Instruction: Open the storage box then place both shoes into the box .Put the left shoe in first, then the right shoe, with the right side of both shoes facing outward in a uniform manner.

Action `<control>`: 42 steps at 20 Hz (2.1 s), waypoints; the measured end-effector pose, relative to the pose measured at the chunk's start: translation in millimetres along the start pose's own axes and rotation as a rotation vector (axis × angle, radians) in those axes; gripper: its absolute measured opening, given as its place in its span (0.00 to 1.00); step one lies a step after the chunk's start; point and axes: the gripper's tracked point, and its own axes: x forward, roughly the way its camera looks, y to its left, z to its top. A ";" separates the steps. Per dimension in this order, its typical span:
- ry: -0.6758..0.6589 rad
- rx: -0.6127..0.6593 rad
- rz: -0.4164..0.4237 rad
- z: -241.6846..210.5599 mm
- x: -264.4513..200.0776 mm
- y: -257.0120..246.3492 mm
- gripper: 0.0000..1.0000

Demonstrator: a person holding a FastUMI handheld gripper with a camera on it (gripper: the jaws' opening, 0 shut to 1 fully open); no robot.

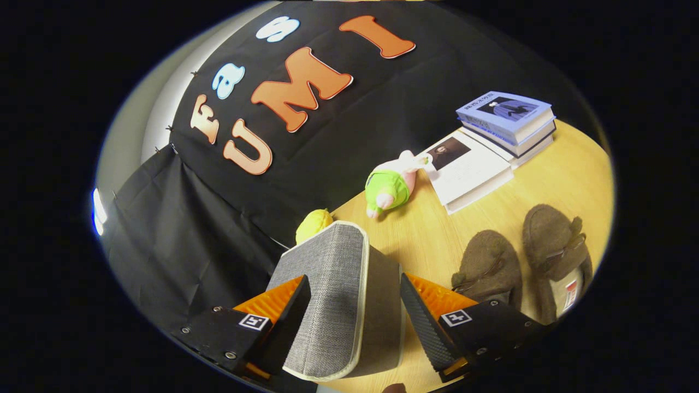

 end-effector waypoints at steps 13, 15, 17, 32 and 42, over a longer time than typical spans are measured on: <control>0.140 0.169 0.144 -52.2 24.9 26.6 0.98; 0.151 0.175 0.152 -54.4 29.2 31.3 0.98; 0.151 0.181 0.148 -52.3 26.9 29.6 0.93; 0.113 0.205 0.135 -5.4 -4.3 50.8 0.02; 0.063 0.105 0.197 43.8 -16.9 154.3 0.02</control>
